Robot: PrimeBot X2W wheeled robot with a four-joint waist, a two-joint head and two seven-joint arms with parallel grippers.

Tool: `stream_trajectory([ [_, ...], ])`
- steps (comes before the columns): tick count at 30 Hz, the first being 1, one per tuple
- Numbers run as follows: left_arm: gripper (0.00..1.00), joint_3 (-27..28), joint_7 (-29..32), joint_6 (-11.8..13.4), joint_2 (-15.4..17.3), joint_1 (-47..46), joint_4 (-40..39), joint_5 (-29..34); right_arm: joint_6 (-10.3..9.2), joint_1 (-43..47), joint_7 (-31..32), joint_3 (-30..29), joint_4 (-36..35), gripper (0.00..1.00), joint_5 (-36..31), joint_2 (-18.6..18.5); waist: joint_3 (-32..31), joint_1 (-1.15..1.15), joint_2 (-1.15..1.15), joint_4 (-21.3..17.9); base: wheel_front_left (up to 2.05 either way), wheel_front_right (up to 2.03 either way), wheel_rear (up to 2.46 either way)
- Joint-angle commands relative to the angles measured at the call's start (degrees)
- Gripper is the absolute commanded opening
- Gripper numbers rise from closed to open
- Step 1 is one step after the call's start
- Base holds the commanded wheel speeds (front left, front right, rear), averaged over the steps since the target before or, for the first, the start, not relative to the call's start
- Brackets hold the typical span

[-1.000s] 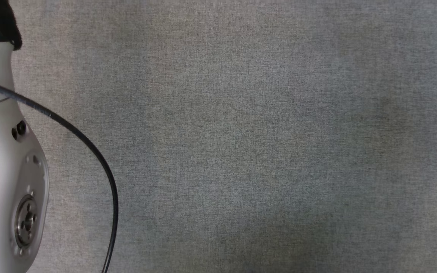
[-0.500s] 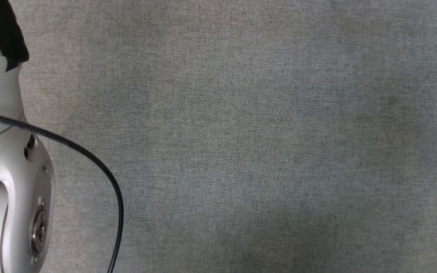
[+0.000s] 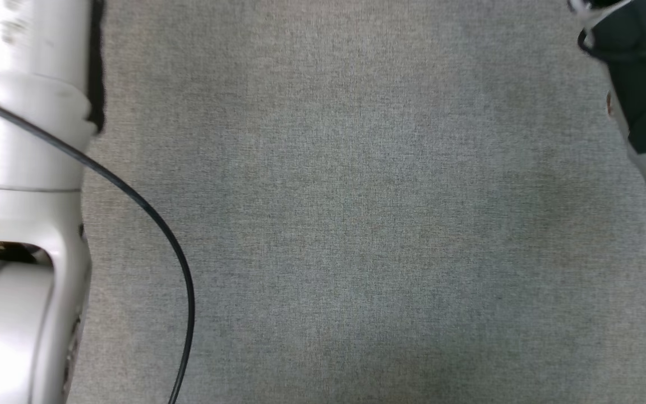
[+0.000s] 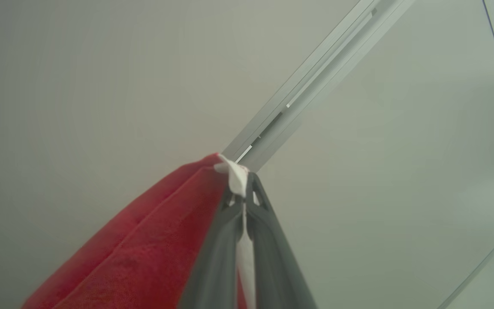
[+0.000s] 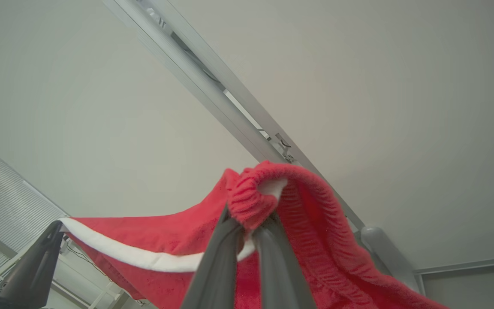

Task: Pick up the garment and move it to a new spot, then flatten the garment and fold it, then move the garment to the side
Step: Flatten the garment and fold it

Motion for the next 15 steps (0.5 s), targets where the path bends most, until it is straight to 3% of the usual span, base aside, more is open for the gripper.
stream_trajectory([
  [1, 0.0, -0.99, -0.04, -0.07, 0.26, 0.56, 1.13, -0.53, 0.03, 0.87, 0.29, 0.77, 0.62, 0.0, 0.57, -0.5, -0.65, 0.0, 0.0, 0.04, 0.0, 0.0, 0.0],
  [5, 0.0, -6.26, -0.04, -0.18, 0.3, 2.52, 5.7, -2.75, 0.03, 2.69, 1.07, 5.2, 2.84, 0.0, 3.65, -1.67, -2.64, 0.0, 0.0, 0.37, 0.0, 0.0, 0.0],
  [15, 0.0, -12.46, -0.04, -0.6, 0.26, 14.9, 13.51, -8.78, 0.03, 13.88, 3.09, 12.46, 5.78, 0.0, 11.24, -4.0, -12.26, 0.0, 0.0, 1.24, 0.0, 0.0, 0.0],
])
